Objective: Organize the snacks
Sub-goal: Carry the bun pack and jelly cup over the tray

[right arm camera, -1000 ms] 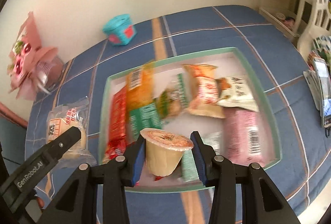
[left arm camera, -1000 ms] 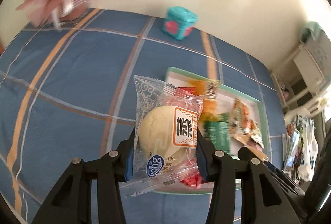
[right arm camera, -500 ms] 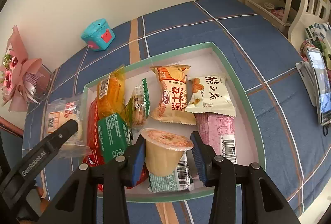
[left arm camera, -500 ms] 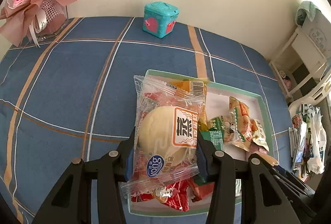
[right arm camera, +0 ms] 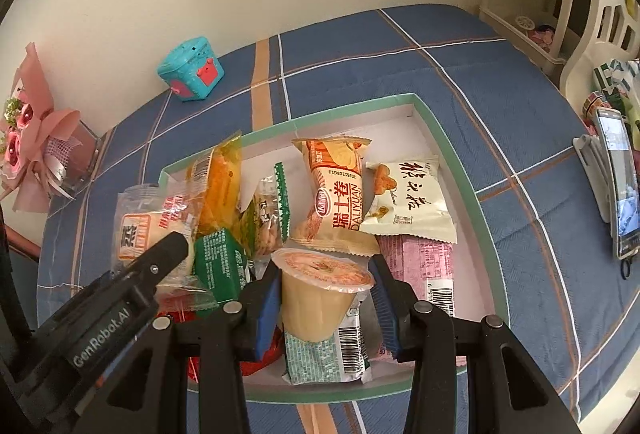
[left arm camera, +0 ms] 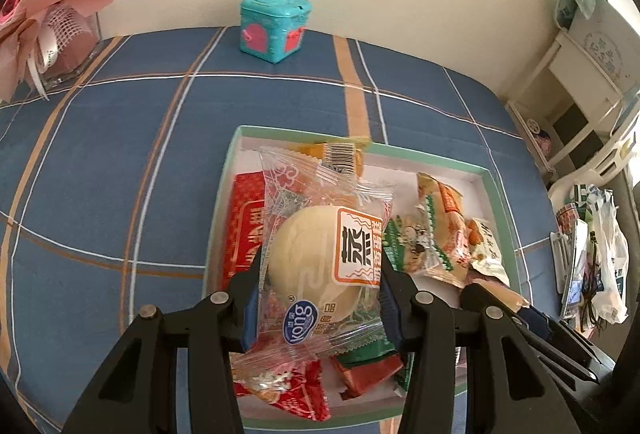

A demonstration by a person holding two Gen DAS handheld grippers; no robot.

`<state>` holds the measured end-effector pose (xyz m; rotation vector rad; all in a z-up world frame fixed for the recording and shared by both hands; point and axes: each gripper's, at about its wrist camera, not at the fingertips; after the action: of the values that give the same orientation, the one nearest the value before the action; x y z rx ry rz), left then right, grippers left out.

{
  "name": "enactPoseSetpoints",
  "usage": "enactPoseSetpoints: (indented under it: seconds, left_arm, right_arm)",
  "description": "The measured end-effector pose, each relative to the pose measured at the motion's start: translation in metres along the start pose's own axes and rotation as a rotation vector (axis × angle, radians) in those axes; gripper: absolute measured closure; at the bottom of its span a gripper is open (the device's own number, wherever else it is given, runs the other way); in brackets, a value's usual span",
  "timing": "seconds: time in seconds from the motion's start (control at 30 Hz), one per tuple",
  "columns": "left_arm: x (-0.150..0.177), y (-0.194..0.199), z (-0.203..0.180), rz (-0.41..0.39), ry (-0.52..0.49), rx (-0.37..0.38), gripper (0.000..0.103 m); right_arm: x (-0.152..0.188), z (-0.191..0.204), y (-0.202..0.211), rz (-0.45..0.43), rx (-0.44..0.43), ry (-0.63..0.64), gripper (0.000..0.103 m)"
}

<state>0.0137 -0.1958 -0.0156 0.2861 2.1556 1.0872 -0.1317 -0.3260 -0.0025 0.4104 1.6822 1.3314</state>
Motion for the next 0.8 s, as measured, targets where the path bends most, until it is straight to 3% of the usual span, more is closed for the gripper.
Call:
enactPoseSetpoints:
  seconds: [0.53, 0.67, 0.8]
  left_arm:
    - [-0.007, -0.001, -0.002, 0.002, 0.033, 0.078, 0.053]
    - [-0.01, 0.006, 0.01, -0.026, 0.054, 0.053, 0.053]
    - [-0.009, 0.005, 0.024, -0.03, 0.061, -0.024, 0.053]
  right_arm:
    - [-0.005, -0.001, -0.013, 0.011, -0.002, -0.003, 0.058]
    - [-0.005, 0.003, -0.015, 0.016, -0.007, 0.004, 0.058]
    - [-0.004, 0.007, -0.016, 0.021, -0.004, 0.008, 0.058]
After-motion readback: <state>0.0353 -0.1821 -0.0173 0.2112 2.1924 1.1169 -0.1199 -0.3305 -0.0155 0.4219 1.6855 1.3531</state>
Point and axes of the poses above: each gripper's, at about its wrist camera, not at the fingertips, and y roughly against the way its jaws point, z to its left, x to its underside, and after that the axes turned 10 degrees about x, right-handed
